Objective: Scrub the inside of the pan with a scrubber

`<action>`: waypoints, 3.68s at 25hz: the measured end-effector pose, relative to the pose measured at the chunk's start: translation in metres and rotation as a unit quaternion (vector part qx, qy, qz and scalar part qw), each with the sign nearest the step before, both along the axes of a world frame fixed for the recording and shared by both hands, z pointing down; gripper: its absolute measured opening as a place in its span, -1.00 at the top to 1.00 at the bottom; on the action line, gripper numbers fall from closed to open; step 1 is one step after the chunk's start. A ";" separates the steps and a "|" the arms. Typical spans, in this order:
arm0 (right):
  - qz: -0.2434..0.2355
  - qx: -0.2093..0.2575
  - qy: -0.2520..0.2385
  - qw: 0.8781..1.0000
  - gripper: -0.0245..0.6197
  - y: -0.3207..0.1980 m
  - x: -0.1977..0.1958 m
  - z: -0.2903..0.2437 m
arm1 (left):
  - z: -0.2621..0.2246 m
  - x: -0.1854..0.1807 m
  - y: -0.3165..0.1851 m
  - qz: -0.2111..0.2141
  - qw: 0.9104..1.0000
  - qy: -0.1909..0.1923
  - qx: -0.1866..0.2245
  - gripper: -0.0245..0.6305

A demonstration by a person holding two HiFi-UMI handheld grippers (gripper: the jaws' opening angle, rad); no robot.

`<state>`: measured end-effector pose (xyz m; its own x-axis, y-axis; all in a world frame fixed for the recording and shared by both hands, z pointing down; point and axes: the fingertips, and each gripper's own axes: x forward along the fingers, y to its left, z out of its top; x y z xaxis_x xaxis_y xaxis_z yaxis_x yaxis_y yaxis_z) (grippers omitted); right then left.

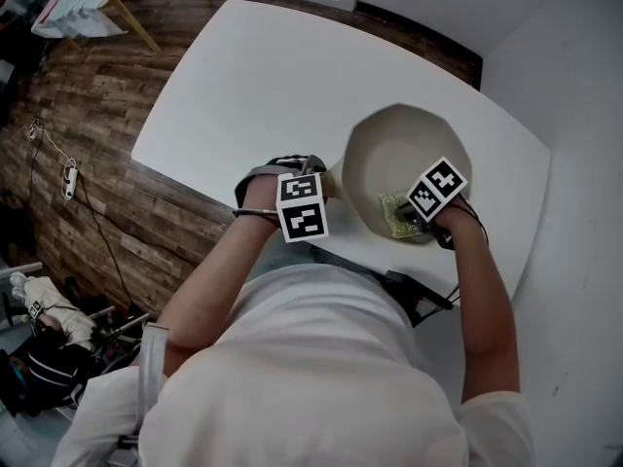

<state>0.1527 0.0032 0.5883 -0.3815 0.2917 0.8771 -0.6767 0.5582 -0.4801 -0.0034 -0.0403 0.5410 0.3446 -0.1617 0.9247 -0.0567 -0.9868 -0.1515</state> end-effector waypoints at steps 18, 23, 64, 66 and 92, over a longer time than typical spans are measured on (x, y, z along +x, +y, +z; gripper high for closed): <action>0.099 -0.019 -0.199 0.975 0.81 -0.007 -0.045 -0.035 | -0.018 -0.003 -0.003 0.029 0.998 0.007 0.057 0.19; 0.127 -0.004 -0.243 0.962 0.81 -0.013 -0.053 -0.051 | -0.036 -0.006 -0.003 0.027 0.998 0.029 0.056 0.19; 0.368 0.658 -0.151 0.639 0.81 -0.023 0.132 -0.268 | -0.202 -0.014 -0.045 -0.259 0.853 0.432 0.138 0.89; 0.367 0.673 -0.139 0.628 0.81 -0.020 0.134 -0.271 | -0.201 -0.017 -0.048 -0.267 0.846 0.439 0.143 0.89; 0.345 0.721 -0.103 0.591 0.81 -0.018 0.140 -0.305 | -0.214 -0.020 -0.048 -0.297 0.803 0.494 0.150 0.89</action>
